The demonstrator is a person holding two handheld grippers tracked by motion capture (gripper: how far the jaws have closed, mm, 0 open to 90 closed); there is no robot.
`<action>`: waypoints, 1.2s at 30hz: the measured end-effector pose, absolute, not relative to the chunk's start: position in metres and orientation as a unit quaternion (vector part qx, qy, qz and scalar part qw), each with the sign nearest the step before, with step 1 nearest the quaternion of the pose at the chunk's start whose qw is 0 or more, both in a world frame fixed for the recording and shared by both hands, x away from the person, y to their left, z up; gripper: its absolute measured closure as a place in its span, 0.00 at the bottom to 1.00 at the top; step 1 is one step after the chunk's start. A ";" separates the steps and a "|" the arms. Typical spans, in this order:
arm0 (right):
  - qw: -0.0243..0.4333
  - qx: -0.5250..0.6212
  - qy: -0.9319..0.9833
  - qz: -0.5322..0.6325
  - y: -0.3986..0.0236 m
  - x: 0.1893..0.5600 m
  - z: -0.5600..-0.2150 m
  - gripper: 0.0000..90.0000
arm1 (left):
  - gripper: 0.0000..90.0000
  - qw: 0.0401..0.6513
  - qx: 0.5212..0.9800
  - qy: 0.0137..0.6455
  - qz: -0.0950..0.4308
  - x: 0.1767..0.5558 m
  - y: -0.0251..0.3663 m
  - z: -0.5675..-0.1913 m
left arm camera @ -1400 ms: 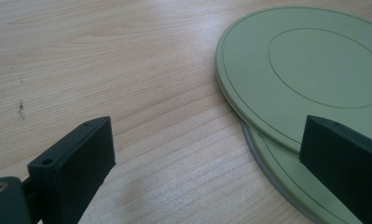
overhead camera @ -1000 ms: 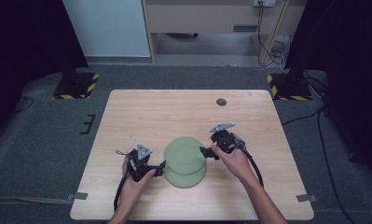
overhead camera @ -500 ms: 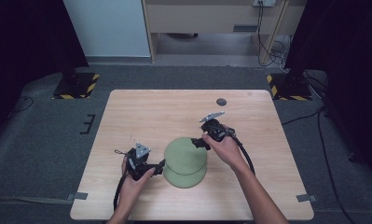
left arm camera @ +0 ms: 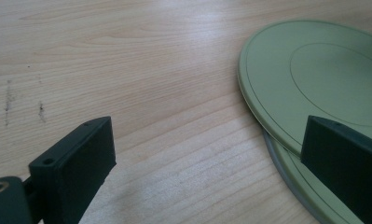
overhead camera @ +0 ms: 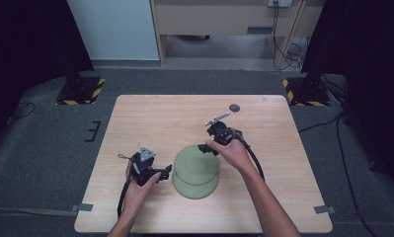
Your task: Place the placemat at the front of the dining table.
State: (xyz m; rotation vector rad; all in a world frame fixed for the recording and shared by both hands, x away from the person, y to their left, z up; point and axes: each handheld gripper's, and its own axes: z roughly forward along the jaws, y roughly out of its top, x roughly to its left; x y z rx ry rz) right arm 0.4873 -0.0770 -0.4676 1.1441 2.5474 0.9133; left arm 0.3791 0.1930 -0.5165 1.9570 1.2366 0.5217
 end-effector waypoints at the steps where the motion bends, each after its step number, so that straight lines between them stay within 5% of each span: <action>1: 0.098 0.388 0.864 0.306 -0.076 0.488 -0.470 0.14 | 0.03 0.373 0.767 0.481 0.203 0.379 0.192 -0.517; 36: 0.012 0.380 0.878 0.289 -0.074 0.491 -0.508 0.20 | 0.03 0.359 0.799 0.452 0.168 0.370 0.170 -0.526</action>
